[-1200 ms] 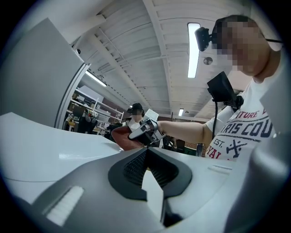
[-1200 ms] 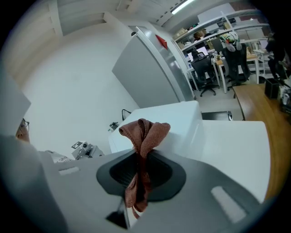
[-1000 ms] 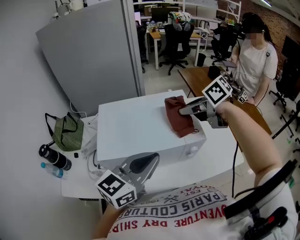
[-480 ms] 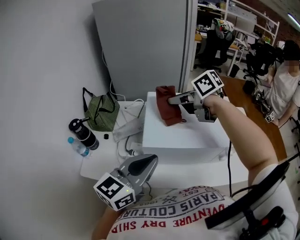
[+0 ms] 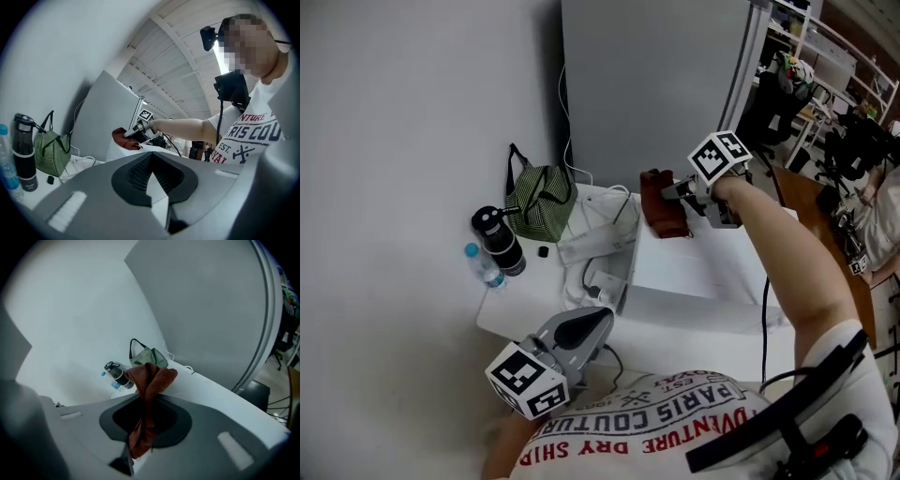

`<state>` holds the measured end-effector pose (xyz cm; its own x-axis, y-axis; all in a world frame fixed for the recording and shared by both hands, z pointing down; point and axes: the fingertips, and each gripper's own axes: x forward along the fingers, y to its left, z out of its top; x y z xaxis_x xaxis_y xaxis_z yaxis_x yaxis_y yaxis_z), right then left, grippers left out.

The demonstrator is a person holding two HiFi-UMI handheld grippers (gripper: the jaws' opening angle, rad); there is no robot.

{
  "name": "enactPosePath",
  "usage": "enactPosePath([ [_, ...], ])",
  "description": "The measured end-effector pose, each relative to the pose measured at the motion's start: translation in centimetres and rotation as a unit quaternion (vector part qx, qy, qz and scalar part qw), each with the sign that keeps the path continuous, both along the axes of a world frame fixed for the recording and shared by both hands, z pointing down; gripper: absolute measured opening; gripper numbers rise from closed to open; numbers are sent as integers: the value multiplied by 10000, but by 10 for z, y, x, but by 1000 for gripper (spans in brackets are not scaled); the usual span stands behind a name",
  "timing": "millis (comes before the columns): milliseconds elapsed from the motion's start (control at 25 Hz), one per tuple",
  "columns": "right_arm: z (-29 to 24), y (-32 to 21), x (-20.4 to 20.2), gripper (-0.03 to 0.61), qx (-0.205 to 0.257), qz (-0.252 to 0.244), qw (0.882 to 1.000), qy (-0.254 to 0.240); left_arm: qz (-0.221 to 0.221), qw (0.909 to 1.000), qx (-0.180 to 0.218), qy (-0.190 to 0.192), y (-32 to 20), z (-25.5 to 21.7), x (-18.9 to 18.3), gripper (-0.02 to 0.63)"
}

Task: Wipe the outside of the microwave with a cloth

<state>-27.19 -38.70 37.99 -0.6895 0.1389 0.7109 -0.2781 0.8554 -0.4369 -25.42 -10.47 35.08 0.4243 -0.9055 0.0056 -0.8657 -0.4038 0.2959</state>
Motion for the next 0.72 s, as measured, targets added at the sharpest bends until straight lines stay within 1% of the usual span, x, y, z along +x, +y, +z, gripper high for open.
enactPosePath([
  [160,12,-13,6,46,-25,55,9996,280,-54,10000,-34,51,-3,2,-8,6],
  [360,15,-30,29,46,-90,199,9992,339,110,9999,-51,84,-20,4,-2,6],
  [520,18,-42,71,46,-104,401,9986,332,383,9993,-18,37,-35,3,23,6],
  [720,17,-68,141,46,-104,831,9957,406,794,9968,-17,29,-61,1,60,6],
])
